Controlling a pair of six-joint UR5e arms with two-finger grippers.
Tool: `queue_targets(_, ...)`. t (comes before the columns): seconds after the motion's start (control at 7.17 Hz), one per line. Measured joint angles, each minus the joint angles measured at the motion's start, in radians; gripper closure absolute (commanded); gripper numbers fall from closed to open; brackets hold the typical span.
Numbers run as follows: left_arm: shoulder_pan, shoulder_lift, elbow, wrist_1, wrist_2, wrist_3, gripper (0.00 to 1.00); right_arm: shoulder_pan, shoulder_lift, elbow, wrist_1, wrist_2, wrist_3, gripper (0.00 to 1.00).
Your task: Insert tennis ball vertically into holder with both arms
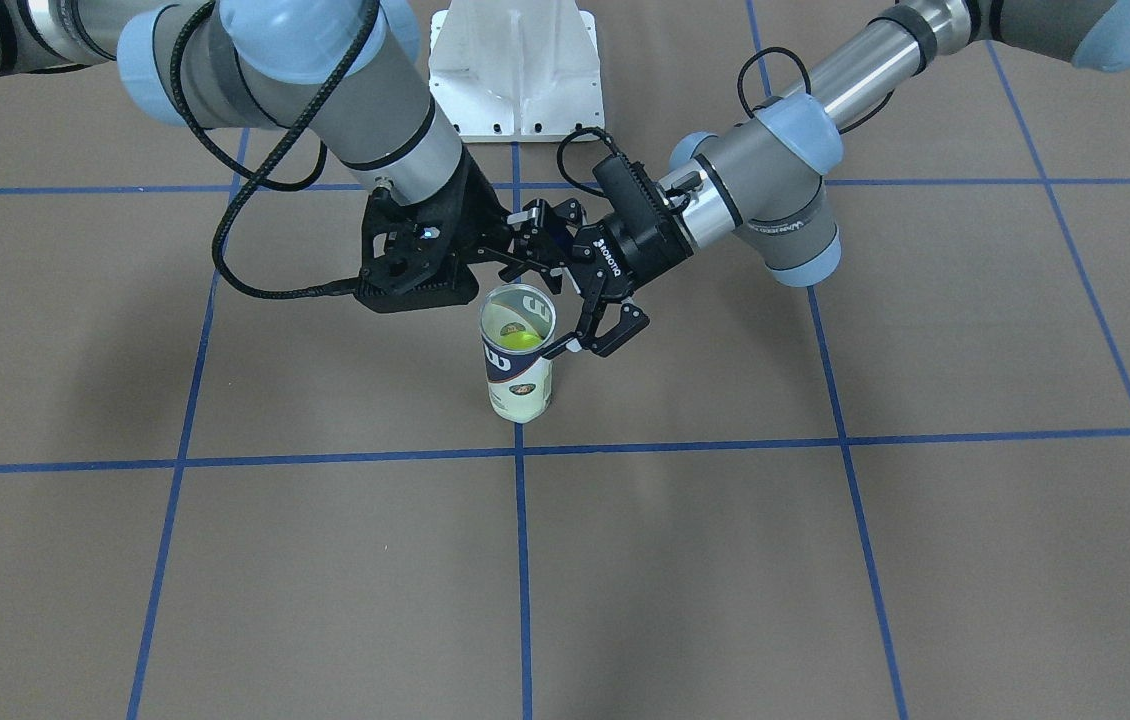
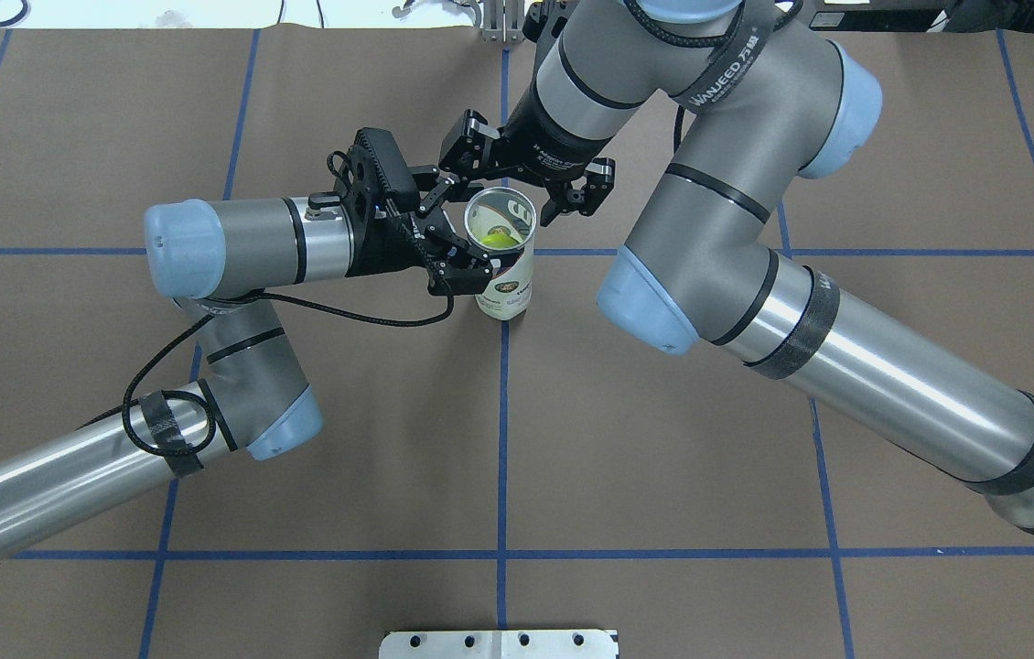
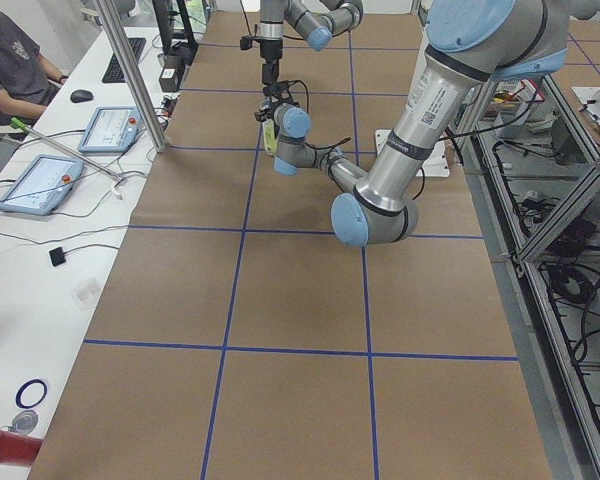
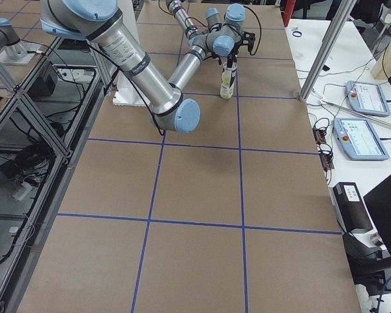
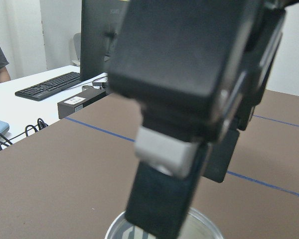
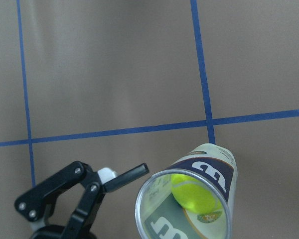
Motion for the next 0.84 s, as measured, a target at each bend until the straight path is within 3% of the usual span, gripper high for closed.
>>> queue_targets(0.28, -0.035, 0.151, -0.119, -0.006, -0.008, 0.004, 0.00, 0.051, -0.074, 0.030, 0.001, 0.015, -0.026, 0.02)
queue_targets(0.56, -0.166, 0.241, -0.157, 0.003, -0.106, 0.012, 0.01, 0.117, -0.192, 0.084, 0.004, 0.028, -0.111, 0.02)
queue_targets(0.7, -0.244, 0.249, -0.139, 0.023, -0.171, 0.012, 0.14, 0.153, -0.245, 0.094, 0.005, 0.028, -0.164, 0.01)
queue_targets(0.84, -0.301, 0.251, -0.116, 0.080, -0.202, 0.002, 0.20, 0.196, -0.299, 0.095, 0.005, 0.025, -0.236, 0.01)
